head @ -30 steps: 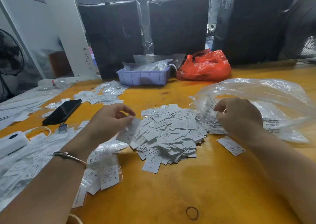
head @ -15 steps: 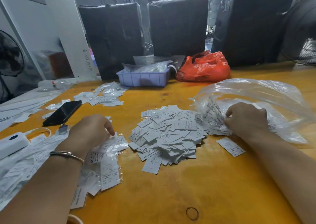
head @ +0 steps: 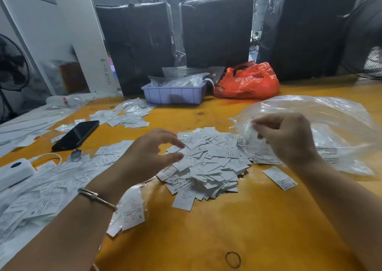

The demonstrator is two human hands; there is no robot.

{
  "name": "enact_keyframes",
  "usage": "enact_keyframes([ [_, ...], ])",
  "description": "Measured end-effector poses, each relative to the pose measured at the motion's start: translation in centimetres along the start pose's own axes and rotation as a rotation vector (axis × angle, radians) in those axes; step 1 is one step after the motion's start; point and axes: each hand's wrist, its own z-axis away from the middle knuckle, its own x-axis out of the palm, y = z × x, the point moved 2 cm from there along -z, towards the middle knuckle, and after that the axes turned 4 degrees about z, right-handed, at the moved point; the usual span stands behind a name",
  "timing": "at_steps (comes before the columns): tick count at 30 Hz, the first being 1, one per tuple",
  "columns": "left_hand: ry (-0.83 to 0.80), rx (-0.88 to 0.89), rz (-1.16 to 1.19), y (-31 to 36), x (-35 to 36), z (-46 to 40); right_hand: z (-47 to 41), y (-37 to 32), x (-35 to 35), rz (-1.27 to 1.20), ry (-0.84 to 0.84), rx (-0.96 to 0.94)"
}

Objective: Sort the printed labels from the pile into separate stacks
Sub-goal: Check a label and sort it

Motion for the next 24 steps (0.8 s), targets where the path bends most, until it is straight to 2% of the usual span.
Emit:
enact_keyframes([
  [2, -0.073, 0.027, 0.169, 1.3, 0.5, 0.3, 1.5, -1.6, 1.5, -0.315, -0.24, 0.077],
  [4, -0.184, 0.002, 0.307, 2.2, 0.9, 0.7, 3.0, -2.9, 2.8, -0.459, -0.402, 0.05],
  [8, -0.328, -0.047, 0.537, 3.2, 1.8, 1.2, 4.8, -4.4, 4.6, -0.533, -0.378, -0.08],
  [13, -0.285, -0.103, 0.559, 3.3, 2.1, 1.2, 4.9, -3.9, 5.4, -0.584, -0.344, -0.045],
  [16, -0.174, -0.145, 0.47, 2.6, 1.1, 0.9, 4.0, -3.0, 5.0, -0.419, -0.267, -0.072],
  [18, -0.063, -0.182, 0.44, 1.9, 0.4, 0.8, 3.3, -1.9, 4.7, -0.097, -0.243, -0.135],
  [21, 0.071, -0.215, 0.413, 1.1, -0.2, 0.7, 3.0, -1.1, 5.2, 0.267, -0.452, -0.216],
  [24, 0.091, -0.214, 0.424, 1.1, -0.1, 0.6, 3.2, -0.9, 6.1, 0.392, -0.593, -0.262],
])
